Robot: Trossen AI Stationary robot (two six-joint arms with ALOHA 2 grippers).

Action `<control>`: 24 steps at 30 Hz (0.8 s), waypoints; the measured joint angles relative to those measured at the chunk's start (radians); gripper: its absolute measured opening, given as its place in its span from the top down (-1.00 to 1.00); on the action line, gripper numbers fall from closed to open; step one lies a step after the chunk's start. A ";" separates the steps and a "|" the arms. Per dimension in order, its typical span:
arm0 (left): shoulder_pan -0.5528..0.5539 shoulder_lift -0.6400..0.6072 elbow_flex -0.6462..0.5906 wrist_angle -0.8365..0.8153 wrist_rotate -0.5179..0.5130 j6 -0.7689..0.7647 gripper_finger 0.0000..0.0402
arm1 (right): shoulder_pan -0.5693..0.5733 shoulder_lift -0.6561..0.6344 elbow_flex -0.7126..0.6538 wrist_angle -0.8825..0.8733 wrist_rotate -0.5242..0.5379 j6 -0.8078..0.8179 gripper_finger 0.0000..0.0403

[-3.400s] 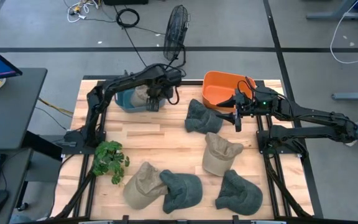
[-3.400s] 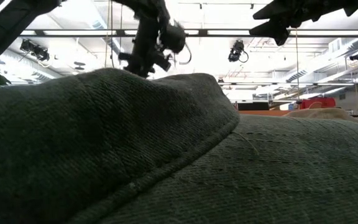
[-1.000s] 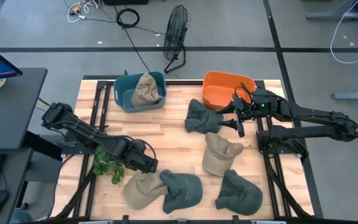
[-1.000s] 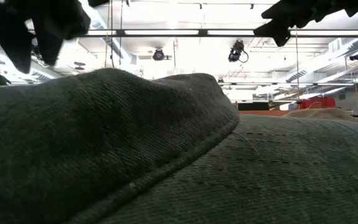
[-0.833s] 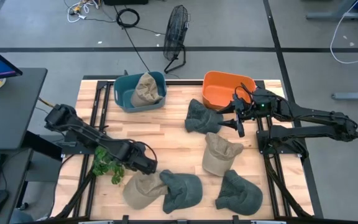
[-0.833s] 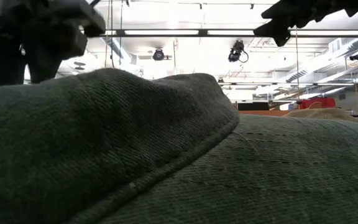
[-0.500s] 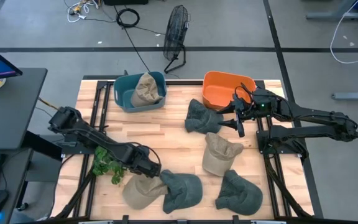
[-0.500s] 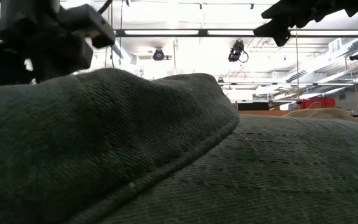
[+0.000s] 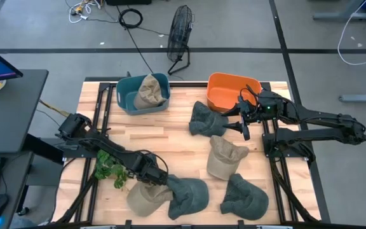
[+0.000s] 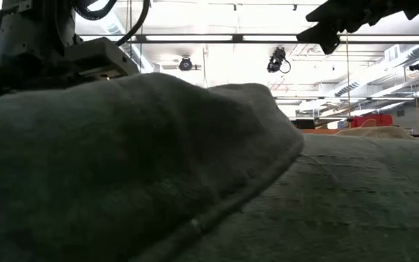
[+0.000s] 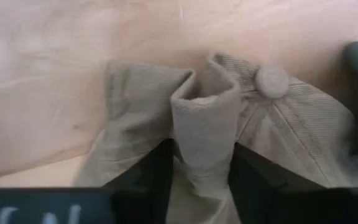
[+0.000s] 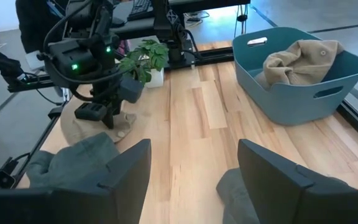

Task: Pick & Place hat
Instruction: Put the left brown cap into the blue bin

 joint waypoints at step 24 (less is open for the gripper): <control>0.025 -0.009 0.505 -0.761 -0.119 -0.063 0.94 | 0.000 0.000 0.000 0.001 0.000 0.002 -0.22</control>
